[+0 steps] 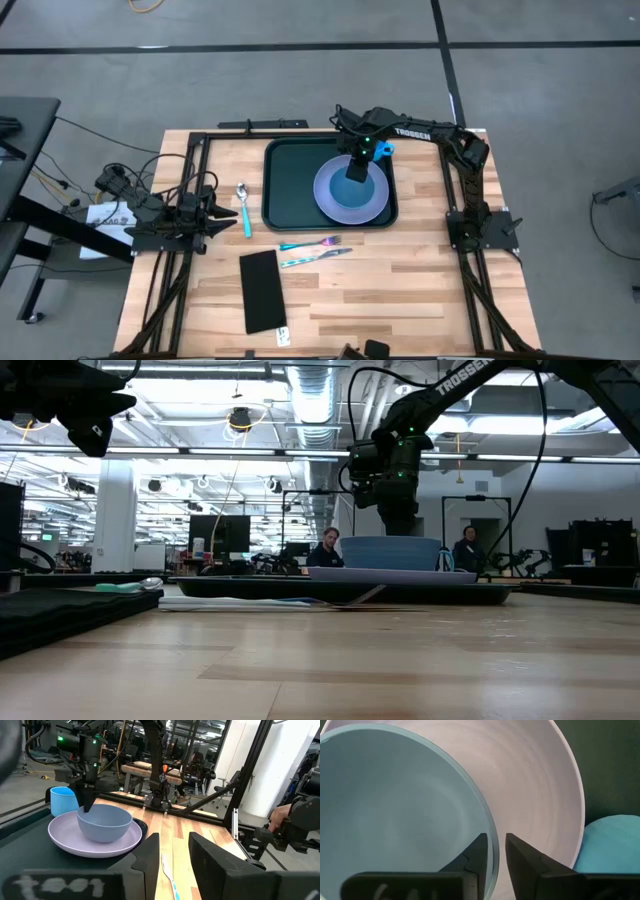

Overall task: Set up tray
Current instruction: Put the black napkin to the left of the purple plate on the black serving tray

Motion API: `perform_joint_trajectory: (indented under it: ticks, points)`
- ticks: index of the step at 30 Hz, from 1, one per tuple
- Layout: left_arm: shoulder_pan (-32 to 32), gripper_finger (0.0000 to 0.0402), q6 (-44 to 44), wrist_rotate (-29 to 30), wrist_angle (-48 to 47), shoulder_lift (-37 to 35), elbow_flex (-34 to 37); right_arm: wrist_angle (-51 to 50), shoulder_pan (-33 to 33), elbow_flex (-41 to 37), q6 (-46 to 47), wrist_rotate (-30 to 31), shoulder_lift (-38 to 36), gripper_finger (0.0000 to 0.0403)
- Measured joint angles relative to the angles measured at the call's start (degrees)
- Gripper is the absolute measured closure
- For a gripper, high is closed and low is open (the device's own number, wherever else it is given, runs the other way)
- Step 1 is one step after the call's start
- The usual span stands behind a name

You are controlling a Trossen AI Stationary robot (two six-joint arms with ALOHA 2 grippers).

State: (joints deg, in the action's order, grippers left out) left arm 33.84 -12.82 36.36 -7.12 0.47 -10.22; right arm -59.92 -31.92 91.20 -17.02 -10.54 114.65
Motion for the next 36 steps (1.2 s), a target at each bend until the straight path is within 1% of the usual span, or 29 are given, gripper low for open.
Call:
perform_joint_trajectory:
  ticks: [9,22,29,33,36]
  points:
    - [0.0,0.0307,0.04,0.0,0.0,0.0,0.0,0.45,0.0,0.0,0.05,-0.06,0.0,0.0321]
    - [-0.01,0.0307,0.15,0.0,0.0,0.0,0.0,0.12,0.0,0.37,-0.47,-0.02,0.0,0.0258]
    - [-0.02,0.0307,0.15,0.0,-0.02,0.02,0.0,-0.84,0.0,3.95,-1.16,0.01,0.0,0.0248]
    - [-0.02,0.0307,0.15,0.0,-0.02,0.0,0.0,-3.59,0.0,7.12,-1.51,0.15,0.0,0.0252]
    - [-0.02,0.0307,0.15,0.02,-0.04,0.0,0.0,-7.51,0.0,10.7,-1.49,0.15,0.0,0.0256]
